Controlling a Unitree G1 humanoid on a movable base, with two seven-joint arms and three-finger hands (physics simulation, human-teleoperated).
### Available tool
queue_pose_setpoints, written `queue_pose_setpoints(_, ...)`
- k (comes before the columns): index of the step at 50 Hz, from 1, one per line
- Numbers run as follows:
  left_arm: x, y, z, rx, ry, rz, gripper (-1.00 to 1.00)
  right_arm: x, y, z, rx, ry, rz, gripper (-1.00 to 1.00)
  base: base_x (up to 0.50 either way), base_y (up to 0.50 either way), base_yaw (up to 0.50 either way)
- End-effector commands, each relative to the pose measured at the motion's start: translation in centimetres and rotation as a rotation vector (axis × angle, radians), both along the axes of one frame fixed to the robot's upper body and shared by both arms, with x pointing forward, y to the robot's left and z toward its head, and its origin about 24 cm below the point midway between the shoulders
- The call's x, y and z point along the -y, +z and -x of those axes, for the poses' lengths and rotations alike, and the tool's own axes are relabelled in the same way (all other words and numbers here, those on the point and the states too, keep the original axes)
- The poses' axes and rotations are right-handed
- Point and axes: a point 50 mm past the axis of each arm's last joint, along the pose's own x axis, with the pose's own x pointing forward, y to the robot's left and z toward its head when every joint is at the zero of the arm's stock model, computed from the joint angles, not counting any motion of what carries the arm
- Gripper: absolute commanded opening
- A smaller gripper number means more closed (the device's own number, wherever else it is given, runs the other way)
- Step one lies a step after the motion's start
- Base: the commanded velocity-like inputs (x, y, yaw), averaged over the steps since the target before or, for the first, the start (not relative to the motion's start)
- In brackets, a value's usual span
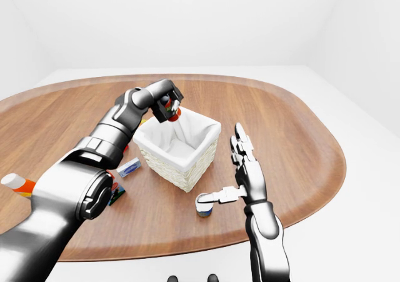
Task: Pick up the tomato sauce, and put it in the basket.
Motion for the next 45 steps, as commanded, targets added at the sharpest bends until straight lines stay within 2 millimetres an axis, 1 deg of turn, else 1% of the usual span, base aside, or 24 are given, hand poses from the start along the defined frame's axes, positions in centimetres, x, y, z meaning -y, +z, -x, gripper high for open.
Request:
queue_pose_setpoints(1, -0.1, -0.5, 0.0, -0.013, 0.013, 0.001, -1.0, 0.0, 0.1, 0.0, 0.007, 0.0, -0.001, 1.0, 0.0, 0.0, 0.0)
queue_pose_setpoints(12, -0.1, -1.6, 0.1, -0.044, 0.017, 0.003, -1.0, 0.0, 0.4, -0.1, 0.016, -0.002, -0.003, 1.0, 0.0, 0.0, 0.0)
queue_pose_setpoints(32, 0.1, -2.4, 0.2, -0.068, 0.015, 0.001, -1.0, 0.1, 0.3, -0.1, 0.012, -0.006, -0.001, 1.0, 0.0, 0.0, 0.0)
queue_pose_setpoints(40, 0.1, -2.4, 0.2, -0.068, 0.016, 0.0, -1.0, 0.1, 0.2, -0.1, 0.011, -0.007, -0.002, 1.0, 0.0, 0.0, 0.0)
queue_pose_setpoints(41, 0.1, -2.4, 0.2, -0.069, 0.015, -0.001, -0.28, 0.1, 0.3, -0.1, 0.014, -0.008, -0.001, 1.0, 0.0, 0.0, 0.0)
queue_pose_setpoints(42, 0.1, -2.5, 0.2, -0.069, 0.017, -0.003, 1.0, 0.1, 0.4, -0.1, 0.016, -0.008, -0.001, 1.0, 0.0, 0.0, 0.0)
queue_pose_setpoints(45, 0.2, -2.3, 0.2, -0.068, 0.012, -0.001, 1.0, 0.1, 0.4, -0.1, 0.019, -0.009, -0.002, 1.0, 0.0, 0.0, 0.0)
